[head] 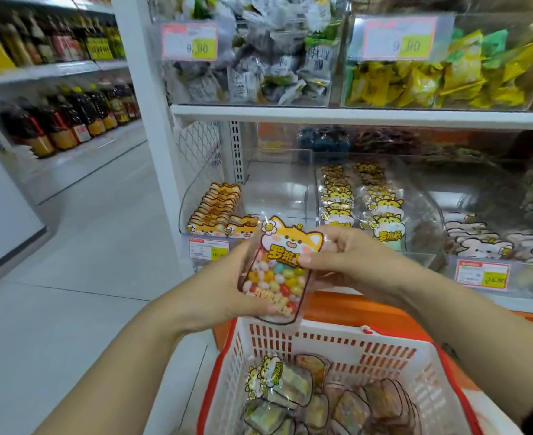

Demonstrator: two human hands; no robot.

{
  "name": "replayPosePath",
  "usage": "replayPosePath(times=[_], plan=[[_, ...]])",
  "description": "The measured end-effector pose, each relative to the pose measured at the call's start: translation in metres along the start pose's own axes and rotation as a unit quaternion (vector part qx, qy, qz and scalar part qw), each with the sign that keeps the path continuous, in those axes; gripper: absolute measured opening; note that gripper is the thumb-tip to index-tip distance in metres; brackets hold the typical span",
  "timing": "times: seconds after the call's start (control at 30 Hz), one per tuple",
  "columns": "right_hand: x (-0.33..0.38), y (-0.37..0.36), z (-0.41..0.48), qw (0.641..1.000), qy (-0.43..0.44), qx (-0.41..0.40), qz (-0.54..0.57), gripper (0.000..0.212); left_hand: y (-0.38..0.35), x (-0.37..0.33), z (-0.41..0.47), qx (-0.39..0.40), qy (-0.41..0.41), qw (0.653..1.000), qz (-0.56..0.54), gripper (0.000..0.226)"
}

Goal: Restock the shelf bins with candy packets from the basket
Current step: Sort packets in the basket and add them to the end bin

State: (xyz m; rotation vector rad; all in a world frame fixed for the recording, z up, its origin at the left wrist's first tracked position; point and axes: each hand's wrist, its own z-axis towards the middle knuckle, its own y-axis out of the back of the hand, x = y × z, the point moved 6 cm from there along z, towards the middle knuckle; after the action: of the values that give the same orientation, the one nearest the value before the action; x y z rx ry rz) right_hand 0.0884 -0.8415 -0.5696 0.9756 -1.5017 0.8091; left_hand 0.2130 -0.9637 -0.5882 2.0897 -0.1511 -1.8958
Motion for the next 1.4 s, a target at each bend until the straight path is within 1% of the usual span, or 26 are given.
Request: replayPosePath(times=[0.07,0.1,0.2,0.3,0.43,0.47,0.53,0.6,0.63,0.7,0.73,0.8,0.9,0.97,1.03,1.1,1.17,1.23,1.3,1.33,1.4], plan=[[0.007,-0.007,0.009,0.999,-0.023,0.018,-0.022,0.03,0.008,0.002,0.0,-0.007,-0.001,1.0,0.018,0.106],[0.009,-0.011,0.012,0.998,-0.04,0.033,-0.03,0.028,0.011,0.004,0.0,-0.012,0.001,1.0,0.022,0.107],[0.014,-0.027,0.022,0.992,-0.072,0.087,-0.058,0.035,0.025,0.013,-0.003,-0.043,0.008,0.998,0.035,0.109],[0.024,-0.032,0.03,0.99,-0.062,0.077,-0.103,0.032,0.037,0.016,-0.007,-0.102,0.003,0.994,0.046,0.107],[0.044,-0.038,0.035,0.988,-0.024,0.072,-0.134,0.026,0.047,0.006,-0.011,-0.189,-0.029,0.977,0.091,0.093],[0.05,-0.038,0.037,0.988,0.002,0.053,-0.145,0.023,0.051,0.003,-0.011,-0.214,-0.042,0.972,0.094,0.09],[0.066,-0.033,0.041,0.976,0.088,-0.029,-0.196,0.016,0.063,-0.002,-0.011,-0.284,-0.059,0.951,0.109,0.081],[0.081,-0.025,0.044,0.943,0.181,-0.122,-0.252,0.013,0.078,-0.006,-0.013,-0.369,-0.052,0.911,0.174,0.069],[0.086,-0.02,0.046,0.921,0.216,-0.164,-0.278,0.012,0.085,-0.005,-0.012,-0.396,-0.046,0.894,0.204,0.064],[0.09,-0.012,0.053,0.874,0.26,-0.233,-0.337,0.014,0.092,0.002,-0.006,-0.413,-0.032,0.873,0.257,0.057],[0.09,-0.011,0.058,0.854,0.271,-0.255,-0.364,0.017,0.094,0.008,-0.001,-0.409,-0.021,0.868,0.28,0.053],[0.084,-0.006,0.078,0.832,0.27,-0.278,-0.396,0.023,0.094,0.019,0.007,-0.398,0.011,0.862,0.313,0.047],[0.073,0.01,0.119,0.819,0.25,-0.299,-0.421,0.026,0.093,0.027,0.014,-0.388,0.041,0.86,0.328,0.044],[0.073,0.02,0.147,0.811,0.24,-0.314,-0.431,0.023,0.093,0.032,0.017,-0.388,0.056,0.861,0.322,0.044],[0.075,0.027,0.173,0.818,0.213,-0.322,-0.426,0.016,0.095,0.036,0.02,-0.388,0.064,0.861,0.321,0.044],[0.071,0.028,0.204,0.837,0.16,-0.298,-0.431,0.012,0.095,0.04,0.024,-0.385,0.067,0.865,0.316,0.043],[0.065,0.024,0.236,0.852,0.122,-0.252,-0.443,0.018,0.096,0.042,0.025,-0.385,0.066,0.867,0.31,0.048],[0.056,0.018,0.261,0.879,0.098,-0.198,-0.422,0.027,0.098,0.042,0.026,-0.393,0.057,0.867,0.301,0.054],[0.043,0.011,0.276,0.911,0.077,-0.136,-0.382,0.032,0.101,0.043,0.025,-0.401,0.05,0.866,0.294,0.051],[0.038,0.008,0.281,0.92,0.072,-0.11,-0.369,0.033,0.103,0.044,0.025,-0.408,0.04,0.863,0.296,0.047],[0.029,0.006,0.29,0.926,0.061,-0.071,-0.365,0.033,0.104,0.046,0.023,-0.424,0.012,0.852,0.307,0.041]])
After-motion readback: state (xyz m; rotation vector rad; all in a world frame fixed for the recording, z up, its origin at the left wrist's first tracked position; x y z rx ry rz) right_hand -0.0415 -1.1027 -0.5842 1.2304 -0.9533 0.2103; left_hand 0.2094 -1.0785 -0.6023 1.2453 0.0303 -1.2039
